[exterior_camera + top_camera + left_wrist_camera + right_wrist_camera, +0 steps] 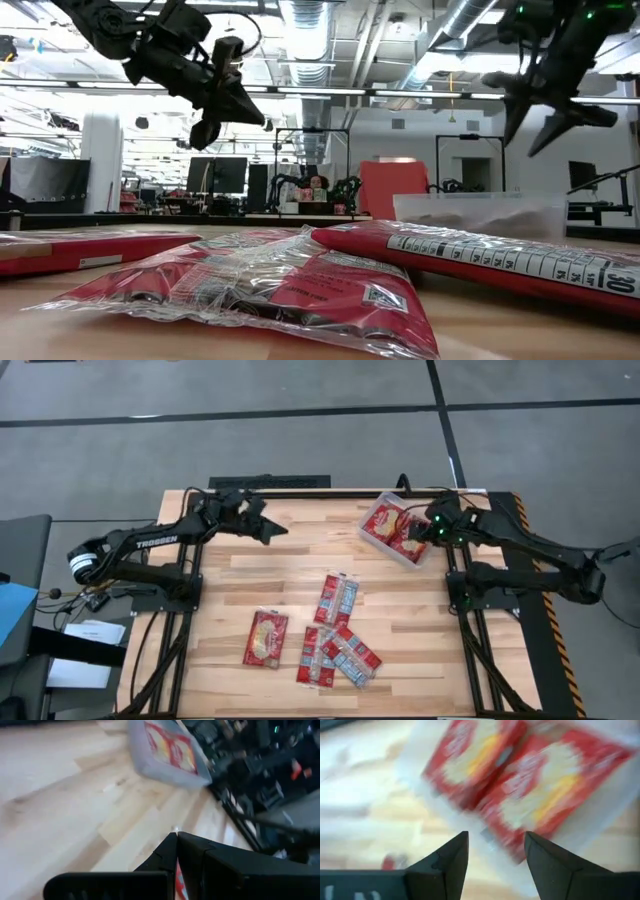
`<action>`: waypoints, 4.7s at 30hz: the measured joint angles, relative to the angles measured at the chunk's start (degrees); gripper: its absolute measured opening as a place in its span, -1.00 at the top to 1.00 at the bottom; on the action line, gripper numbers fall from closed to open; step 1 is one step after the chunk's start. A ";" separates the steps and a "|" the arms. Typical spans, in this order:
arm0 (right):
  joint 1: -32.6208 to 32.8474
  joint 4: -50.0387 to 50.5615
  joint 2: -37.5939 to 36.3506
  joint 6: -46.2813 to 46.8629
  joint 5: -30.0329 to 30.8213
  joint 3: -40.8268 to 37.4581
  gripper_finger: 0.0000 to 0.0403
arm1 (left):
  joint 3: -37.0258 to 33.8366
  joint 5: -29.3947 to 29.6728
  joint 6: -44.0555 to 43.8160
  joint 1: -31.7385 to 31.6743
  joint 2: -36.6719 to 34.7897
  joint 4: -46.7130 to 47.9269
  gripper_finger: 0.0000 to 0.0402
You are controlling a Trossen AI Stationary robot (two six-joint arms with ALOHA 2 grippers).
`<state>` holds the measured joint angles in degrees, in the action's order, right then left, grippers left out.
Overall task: Sort popcorn bags into baskets
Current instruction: Put the red popcorn bag into the transparent bin
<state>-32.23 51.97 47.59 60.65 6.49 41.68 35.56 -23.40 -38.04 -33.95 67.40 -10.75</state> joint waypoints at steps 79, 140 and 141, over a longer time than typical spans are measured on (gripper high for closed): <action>-4.48 6.69 31.52 -10.00 15.83 4.66 0.63 | 1.52 -6.03 -12.61 10.23 24.69 -19.96 1.00; 50.60 -33.86 40.87 39.94 16.46 6.81 0.06 | 17.45 14.44 4.52 29.56 47.03 -7.25 1.00; 50.48 -33.54 40.88 40.02 16.09 6.79 0.04 | 17.43 14.64 4.54 29.50 47.05 -6.82 1.00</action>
<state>18.26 18.43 88.48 100.67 22.57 48.47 52.99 -8.75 -33.50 -4.45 114.45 -17.58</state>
